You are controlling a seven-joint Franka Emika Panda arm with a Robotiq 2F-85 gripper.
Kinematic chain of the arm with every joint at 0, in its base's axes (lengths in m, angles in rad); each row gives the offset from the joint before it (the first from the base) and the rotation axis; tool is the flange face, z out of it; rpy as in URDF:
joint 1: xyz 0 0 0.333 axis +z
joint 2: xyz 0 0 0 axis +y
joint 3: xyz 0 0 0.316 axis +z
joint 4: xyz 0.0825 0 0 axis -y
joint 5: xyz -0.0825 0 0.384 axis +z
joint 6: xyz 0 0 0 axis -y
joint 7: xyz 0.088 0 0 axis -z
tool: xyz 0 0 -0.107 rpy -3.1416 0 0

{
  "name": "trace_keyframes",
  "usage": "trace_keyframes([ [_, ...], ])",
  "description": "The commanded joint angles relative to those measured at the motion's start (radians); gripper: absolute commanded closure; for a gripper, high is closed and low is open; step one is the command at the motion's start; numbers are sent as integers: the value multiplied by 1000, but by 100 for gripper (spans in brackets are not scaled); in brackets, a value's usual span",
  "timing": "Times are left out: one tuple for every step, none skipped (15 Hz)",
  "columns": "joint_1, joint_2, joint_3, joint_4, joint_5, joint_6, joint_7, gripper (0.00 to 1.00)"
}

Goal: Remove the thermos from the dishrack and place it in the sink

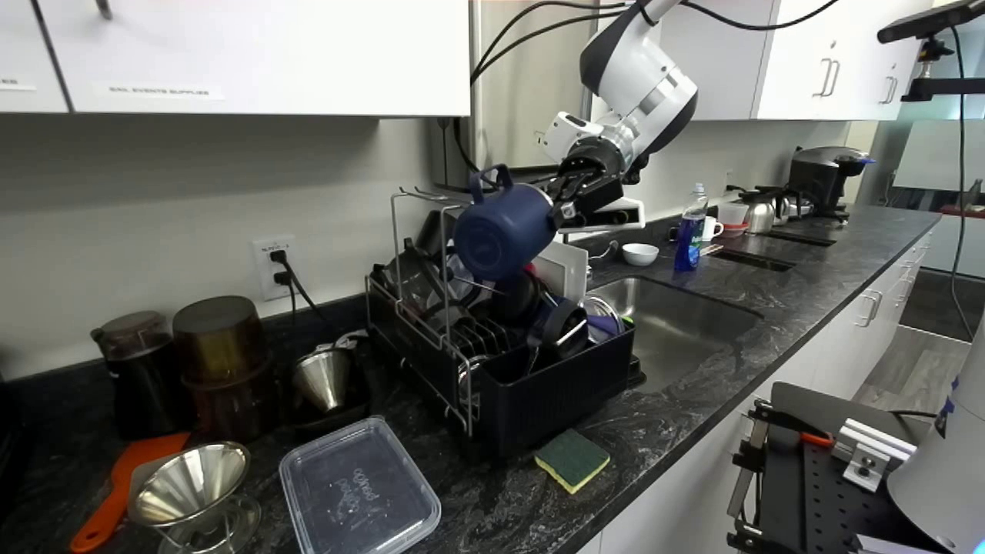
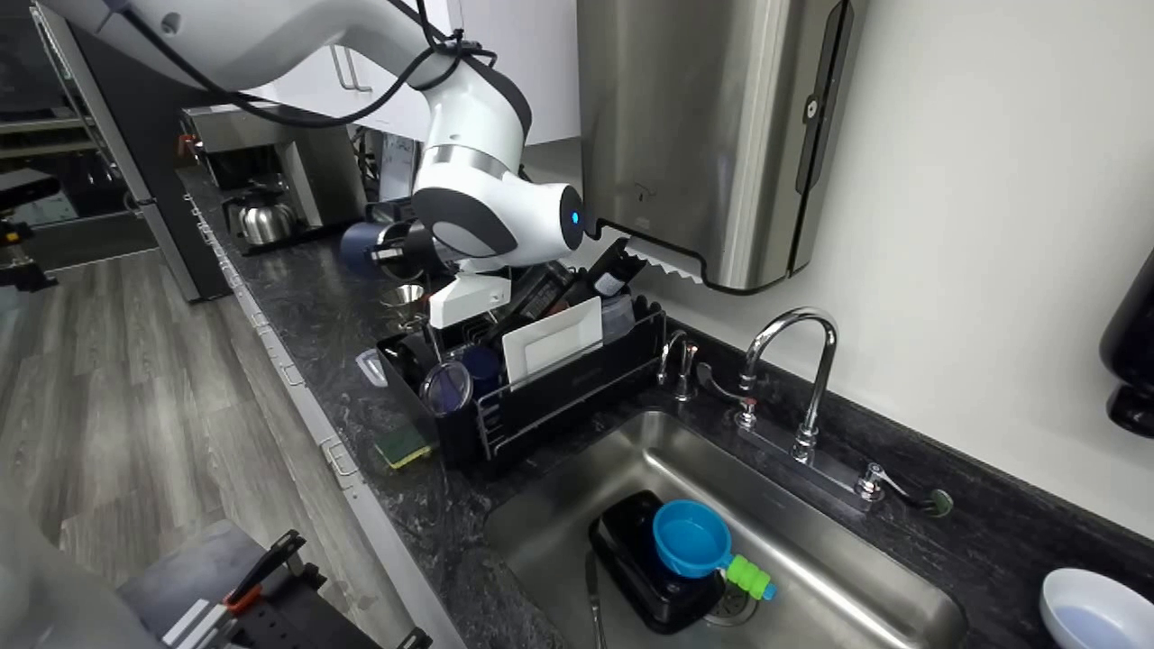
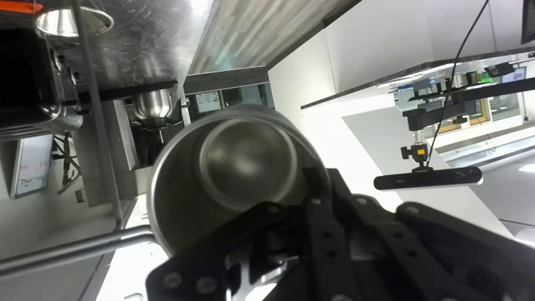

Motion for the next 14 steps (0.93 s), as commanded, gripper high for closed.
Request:
trace_keyframes([
  [-13, -76, 2, -45, -20, -35, 47, 98],
  [-15, -96, 0, -55, -39, -32, 70, 98],
  [-17, -115, -2, -65, -62, -25, 88, 98],
  [-21, -137, -5, -74, -88, -18, 104, 98],
  [-26, -154, -10, -79, -110, -15, 118, 98],
  [-33, -171, -15, -83, -138, -5, 130, 98],
  [-42, -188, -24, -82, -168, 4, 147, 98],
  [-52, -202, -31, -79, -193, 9, 158, 98],
  [-63, -217, -40, -75, -219, 16, 171, 98],
  [-71, -230, -47, -73, -239, 22, 183, 98],
  [-82, -244, -56, -68, -261, 26, 196, 98],
  [-90, -255, -64, -65, -274, 30, 206, 98],
  [-97, -269, -72, -62, -285, 37, 219, 98],
  [-104, -277, -80, -59, -295, 44, 228, 98],
])
